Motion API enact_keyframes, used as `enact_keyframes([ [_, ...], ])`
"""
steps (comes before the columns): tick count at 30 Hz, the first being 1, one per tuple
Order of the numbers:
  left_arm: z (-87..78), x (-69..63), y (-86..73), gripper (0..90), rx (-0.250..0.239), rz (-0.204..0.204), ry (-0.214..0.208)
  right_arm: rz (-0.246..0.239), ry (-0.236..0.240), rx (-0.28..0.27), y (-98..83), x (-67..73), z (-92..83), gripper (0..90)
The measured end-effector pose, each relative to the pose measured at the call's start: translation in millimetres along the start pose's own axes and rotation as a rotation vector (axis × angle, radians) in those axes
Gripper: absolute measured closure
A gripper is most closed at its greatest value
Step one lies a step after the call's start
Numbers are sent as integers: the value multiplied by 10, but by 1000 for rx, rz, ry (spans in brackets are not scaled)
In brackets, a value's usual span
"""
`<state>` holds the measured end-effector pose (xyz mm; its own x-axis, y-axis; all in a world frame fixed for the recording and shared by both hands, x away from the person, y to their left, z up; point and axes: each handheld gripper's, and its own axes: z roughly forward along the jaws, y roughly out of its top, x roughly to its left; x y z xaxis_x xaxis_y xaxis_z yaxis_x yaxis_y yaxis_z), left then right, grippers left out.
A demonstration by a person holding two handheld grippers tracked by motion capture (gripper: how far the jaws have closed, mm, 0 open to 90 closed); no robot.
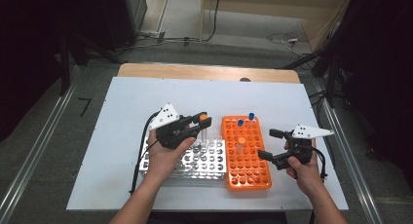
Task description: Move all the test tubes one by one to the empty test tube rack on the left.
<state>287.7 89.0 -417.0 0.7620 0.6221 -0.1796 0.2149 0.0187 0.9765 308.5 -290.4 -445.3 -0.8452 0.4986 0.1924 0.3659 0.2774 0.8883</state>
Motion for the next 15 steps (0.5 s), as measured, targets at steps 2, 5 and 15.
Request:
enact_keyframes([
  [2,10,7,-8,711,1,3,7,4,-2,2,-9,-11,-3,0],
  [5,22,14,-22,711,-1,6,22,4,-9,4,-19,-23,-1,0],
  [15,67,11,-70,710,33,16,41,3,-13,11,-32,-29,14,0],
])
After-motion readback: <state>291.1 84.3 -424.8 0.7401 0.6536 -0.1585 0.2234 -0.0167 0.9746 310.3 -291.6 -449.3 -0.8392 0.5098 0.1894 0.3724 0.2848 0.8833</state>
